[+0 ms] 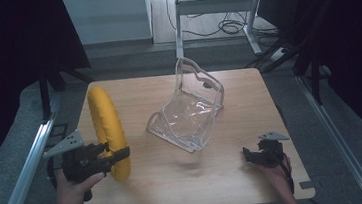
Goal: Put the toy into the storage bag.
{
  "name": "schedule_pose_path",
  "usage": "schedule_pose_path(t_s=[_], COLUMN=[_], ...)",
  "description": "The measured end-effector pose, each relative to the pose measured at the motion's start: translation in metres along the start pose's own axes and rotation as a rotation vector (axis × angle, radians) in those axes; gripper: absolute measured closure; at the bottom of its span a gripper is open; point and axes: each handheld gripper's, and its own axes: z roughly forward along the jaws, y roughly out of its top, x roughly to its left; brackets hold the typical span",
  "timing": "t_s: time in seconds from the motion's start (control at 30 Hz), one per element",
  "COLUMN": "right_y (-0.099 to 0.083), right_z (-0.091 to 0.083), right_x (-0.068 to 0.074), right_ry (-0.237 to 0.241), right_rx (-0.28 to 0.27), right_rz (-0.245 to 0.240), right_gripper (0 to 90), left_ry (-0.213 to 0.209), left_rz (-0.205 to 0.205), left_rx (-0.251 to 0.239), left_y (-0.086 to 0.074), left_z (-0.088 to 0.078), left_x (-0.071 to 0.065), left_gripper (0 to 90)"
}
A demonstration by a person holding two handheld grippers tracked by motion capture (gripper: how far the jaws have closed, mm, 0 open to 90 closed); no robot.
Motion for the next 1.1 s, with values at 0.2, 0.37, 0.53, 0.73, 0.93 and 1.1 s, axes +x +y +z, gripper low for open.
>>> schedule_pose_path(t_s=[0.2,0.37,0.53,0.73,0.93,1.1], right_y=[0.0,0.0,0.0,0.0,0.0,0.0], right_z=[0.0,0.0,0.0,0.0,0.0,0.0], right_x=[0.0,0.0,0.0,0.0,0.0,-0.001], right_ry=[0.0,0.0,-0.001,-0.002,-0.003,-0.004], right_rx=[-0.001,-0.001,-0.001,-0.001,0.0,0.0], right_rz=[0.0,0.001,-0.001,-0.001,-0.002,-0.005], right_gripper=[13.0,13.0,13.0,13.0,13.0,13.0], left_ry=[0.002,0.0,-0.012,-0.017,-0.023,-0.023], left_rz=[0.002,0.0,0.012,0.027,0.04,0.053], left_rx=[-0.012,-0.037,-0.046,-0.059,-0.063,-0.074], left_y=[0.006,0.01,0.016,0.024,0.031,0.038], left_z=[0.006,0.008,0.01,0.014,0.02,0.024], left_x=[0.001,0.002,0.002,0.0,-0.003,-0.004], left_gripper=[48.9,48.8,48.8,48.8,48.8,48.9])
